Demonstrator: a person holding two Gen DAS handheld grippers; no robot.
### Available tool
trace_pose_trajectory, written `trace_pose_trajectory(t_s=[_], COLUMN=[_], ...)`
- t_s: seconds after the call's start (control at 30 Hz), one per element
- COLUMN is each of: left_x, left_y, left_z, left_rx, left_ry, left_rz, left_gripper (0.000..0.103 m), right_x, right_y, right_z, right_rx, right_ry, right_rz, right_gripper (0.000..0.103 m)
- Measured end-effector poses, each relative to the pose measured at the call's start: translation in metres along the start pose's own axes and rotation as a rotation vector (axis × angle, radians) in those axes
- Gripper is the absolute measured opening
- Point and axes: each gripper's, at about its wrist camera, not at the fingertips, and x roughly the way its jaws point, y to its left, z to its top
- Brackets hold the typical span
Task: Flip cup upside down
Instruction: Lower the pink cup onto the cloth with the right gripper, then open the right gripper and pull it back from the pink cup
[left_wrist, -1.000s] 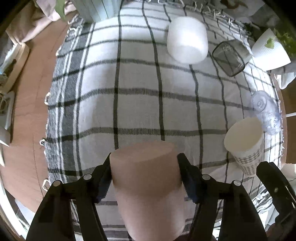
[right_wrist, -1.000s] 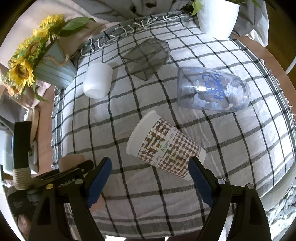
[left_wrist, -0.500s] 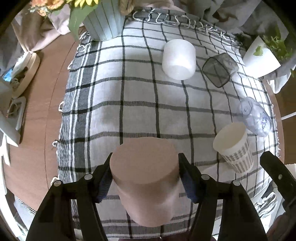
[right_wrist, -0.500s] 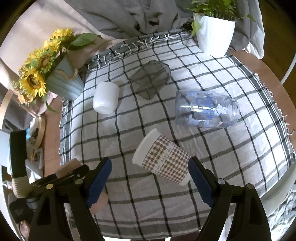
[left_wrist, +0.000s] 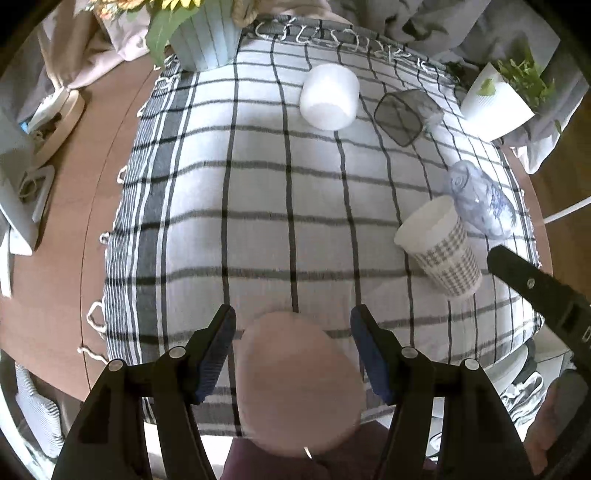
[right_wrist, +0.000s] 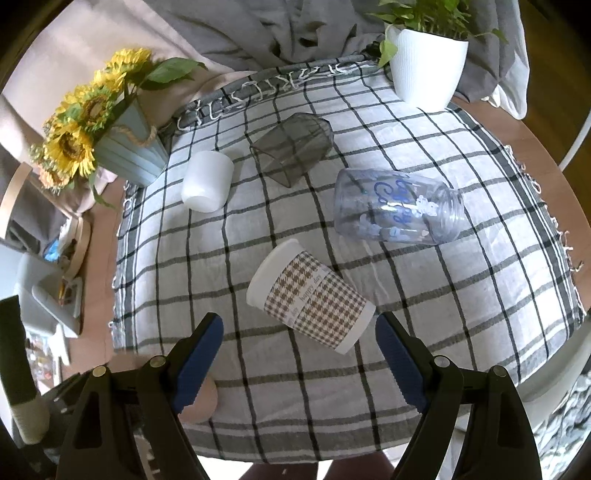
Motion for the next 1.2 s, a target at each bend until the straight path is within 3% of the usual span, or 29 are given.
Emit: trace_pose_trajectory(t_s=[0.17, 0.63, 0.87, 1.0, 1.2], left_x=[0.005, 0.006, -0.008, -0.027, -0.074], left_y=[0.004, -0.002, -0.007, -0.012, -0.022], left_z=[-0.011, -0.013, -0.009, -0.011, -0.041], left_rx=[-0.031, -0.039, -0.076, -0.085, -0.066], left_ry=[0.023, -0.013, -0.124, -0.192, -0.349], left_rz=[-0.013, 0.011, 0.010, 0.061, 0.151], left_gripper=[0.063, 0.068, 0.083, 0.084, 0.100], right_x=[0.000, -0.004, -0.012, -0.026, -0.070], right_y=[0.002, 0.000, -0.004, -0.009, -0.018], right_z=[-0.003, -0.005, -0.003, 0.000, -0.011], right_rx=[-0.026, -0.058, -0.073, -0.068, -0.073], right_ry=[0.005, -0.001, -0.054, -0.114, -0.247], right_rz=[0.001, 0.016, 0.037, 0.023, 0.032], right_gripper=[0.085, 0.085, 0.087, 0.089, 0.095])
